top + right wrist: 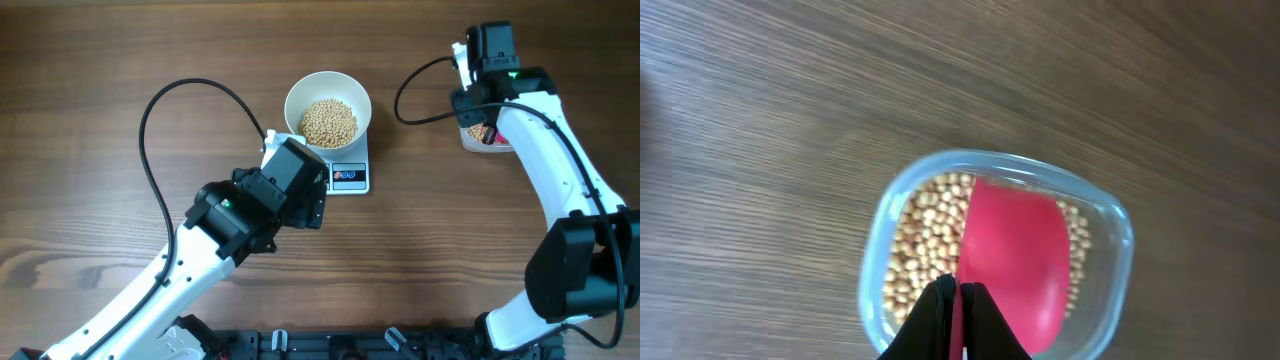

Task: Scoop item into bowl and weigh 150g on scale
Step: 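Return the empty scoop to the soybean tub and scoop again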

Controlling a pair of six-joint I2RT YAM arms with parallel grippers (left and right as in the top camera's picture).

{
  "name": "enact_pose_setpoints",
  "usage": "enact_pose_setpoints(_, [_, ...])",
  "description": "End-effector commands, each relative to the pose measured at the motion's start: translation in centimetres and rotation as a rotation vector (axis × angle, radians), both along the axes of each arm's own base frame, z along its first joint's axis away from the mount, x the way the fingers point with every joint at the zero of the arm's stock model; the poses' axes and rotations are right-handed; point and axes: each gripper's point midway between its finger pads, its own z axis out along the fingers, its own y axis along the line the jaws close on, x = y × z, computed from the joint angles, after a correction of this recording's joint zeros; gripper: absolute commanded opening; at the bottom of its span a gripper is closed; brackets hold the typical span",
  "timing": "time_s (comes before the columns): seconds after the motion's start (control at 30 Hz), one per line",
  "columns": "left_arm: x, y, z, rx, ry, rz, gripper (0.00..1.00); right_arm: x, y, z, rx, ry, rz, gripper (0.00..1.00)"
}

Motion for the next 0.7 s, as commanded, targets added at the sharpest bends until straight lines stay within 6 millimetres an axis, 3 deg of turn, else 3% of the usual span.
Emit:
enact_pose_setpoints(0.0, [0.0,0.2,-0.1,0.003,0.001,0.006,1.0,0.5,2.1,-0.4,0.121,0.0,0.024,0.04])
enact_pose_setpoints(0.13, [0.0,0.2,-0.1,0.003,0.001,0.006,1.0,-0.1,2.1,-0.7,0.13,0.025,0.012,0.04])
enact_pose_setpoints(0.23, [0.0,0.2,-0.1,0.003,0.002,0.006,1.0,-0.4,-1.5,0.1,-0.04,-0.005,-0.125,0.04])
enact_pose_setpoints(0.3, [0.0,0.2,-0.1,0.003,0.001,0.006,1.0,-0.5,-2.1,0.4,-0.074,-0.009,-0.139,0.04])
enact_pose_setpoints(0.6, [0.0,0.2,-0.1,0.003,0.001,0.006,1.0,-0.5,3.4,-1.2,0.248,0.047,-0.008,0.04])
enact_pose_setpoints(0.67, [0.0,0.2,-0.1,0.003,0.001,0.006,1.0,-0.5,3.0,-1.2,0.297,0.045,-0.046,0.04])
